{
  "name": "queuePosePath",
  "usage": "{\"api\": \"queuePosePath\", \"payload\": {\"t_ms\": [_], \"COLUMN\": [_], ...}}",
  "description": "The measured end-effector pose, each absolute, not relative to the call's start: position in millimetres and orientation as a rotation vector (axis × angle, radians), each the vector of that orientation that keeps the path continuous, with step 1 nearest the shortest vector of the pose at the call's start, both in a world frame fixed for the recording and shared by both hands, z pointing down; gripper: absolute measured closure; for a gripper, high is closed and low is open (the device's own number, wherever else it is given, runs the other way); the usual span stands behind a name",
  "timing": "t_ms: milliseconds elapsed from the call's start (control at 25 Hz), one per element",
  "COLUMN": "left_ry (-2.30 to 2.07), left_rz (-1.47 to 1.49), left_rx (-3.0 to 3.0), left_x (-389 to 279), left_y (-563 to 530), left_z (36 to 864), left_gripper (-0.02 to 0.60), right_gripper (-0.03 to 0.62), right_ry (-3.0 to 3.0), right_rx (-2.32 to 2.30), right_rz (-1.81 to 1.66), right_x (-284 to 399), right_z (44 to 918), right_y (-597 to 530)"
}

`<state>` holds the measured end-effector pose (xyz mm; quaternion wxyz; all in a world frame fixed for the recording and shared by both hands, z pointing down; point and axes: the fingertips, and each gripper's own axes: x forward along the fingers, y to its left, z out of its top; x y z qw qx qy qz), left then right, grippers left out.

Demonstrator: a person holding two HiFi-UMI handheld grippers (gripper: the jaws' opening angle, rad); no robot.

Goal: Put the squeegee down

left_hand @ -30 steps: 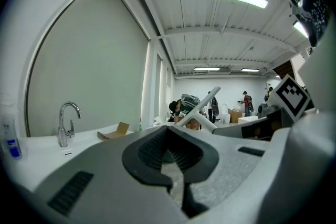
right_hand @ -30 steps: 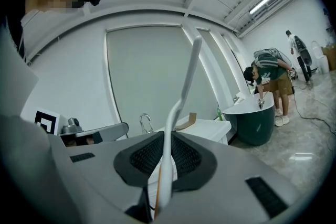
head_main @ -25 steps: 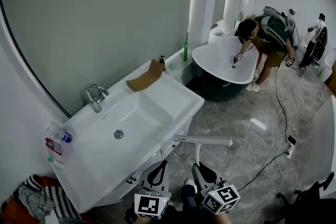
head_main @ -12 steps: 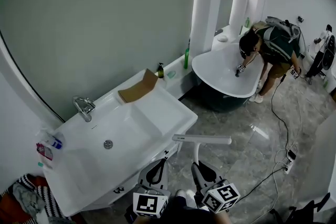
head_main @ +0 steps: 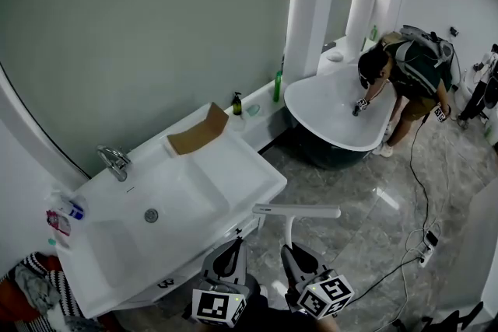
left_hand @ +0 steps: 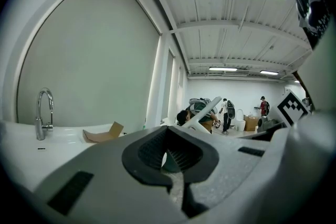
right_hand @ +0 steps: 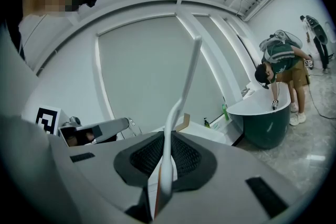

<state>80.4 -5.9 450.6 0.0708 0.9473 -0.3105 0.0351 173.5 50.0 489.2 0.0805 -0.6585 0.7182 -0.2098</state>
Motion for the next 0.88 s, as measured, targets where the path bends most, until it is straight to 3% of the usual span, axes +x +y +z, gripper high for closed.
{"api": "queuePosePath", "payload": {"t_ms": [880], "left_ry": [-1.021], "left_rz": [0.14], "left_rx": [2.793], "left_x": [93], "left_y": [-155], "left_z": [457], "left_gripper": [0.577], "right_gripper": [0.54], "right_ry": [2.22], "right_rx": [-1.922], "right_rz": [-0.728], "right_x": [199], "right_z": [493], "right_y": [-106]}}
